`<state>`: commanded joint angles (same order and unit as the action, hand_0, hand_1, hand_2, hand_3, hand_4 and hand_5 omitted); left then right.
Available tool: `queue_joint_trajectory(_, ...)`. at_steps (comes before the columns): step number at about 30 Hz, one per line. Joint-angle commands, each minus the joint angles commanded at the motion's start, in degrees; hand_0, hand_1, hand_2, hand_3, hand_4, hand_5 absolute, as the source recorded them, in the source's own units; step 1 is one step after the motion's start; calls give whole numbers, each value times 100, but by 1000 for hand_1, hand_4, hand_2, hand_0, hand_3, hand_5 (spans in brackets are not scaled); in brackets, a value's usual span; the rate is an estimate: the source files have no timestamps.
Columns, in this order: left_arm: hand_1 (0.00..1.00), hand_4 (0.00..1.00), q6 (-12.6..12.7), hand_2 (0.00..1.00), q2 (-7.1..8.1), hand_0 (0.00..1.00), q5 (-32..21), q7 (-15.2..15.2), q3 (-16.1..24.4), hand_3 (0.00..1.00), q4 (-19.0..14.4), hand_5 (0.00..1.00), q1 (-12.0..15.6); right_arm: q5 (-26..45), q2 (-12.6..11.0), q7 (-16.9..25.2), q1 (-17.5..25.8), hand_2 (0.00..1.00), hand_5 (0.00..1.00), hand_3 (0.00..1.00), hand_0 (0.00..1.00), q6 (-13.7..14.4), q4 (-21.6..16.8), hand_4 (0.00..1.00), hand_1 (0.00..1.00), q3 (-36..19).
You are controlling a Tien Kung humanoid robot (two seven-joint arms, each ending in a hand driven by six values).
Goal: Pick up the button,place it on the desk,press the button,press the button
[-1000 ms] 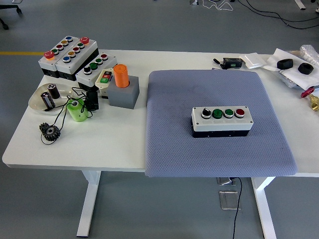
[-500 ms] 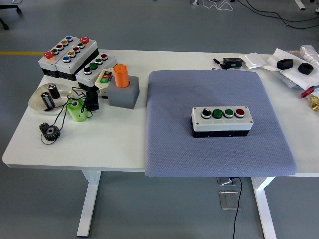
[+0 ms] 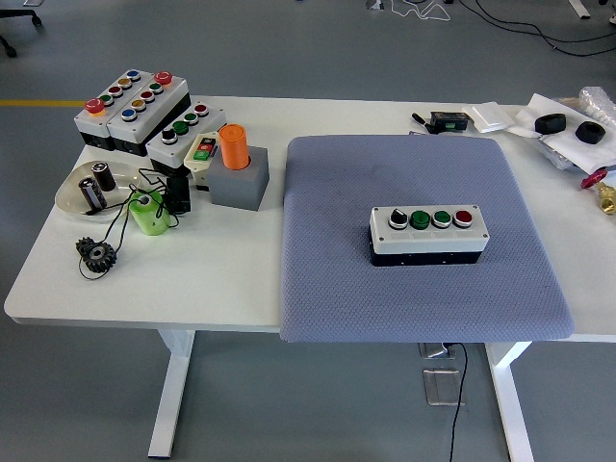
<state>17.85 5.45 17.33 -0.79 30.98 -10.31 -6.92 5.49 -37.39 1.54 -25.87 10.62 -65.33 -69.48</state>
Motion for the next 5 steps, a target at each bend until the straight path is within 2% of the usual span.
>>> queue_joint_trajectory(5,702,316,2,715,-3,645,-7,-3,-4,534,0,998,-3,55,26,-41,63,684,645,708,652,-29,-3,535,601,70)
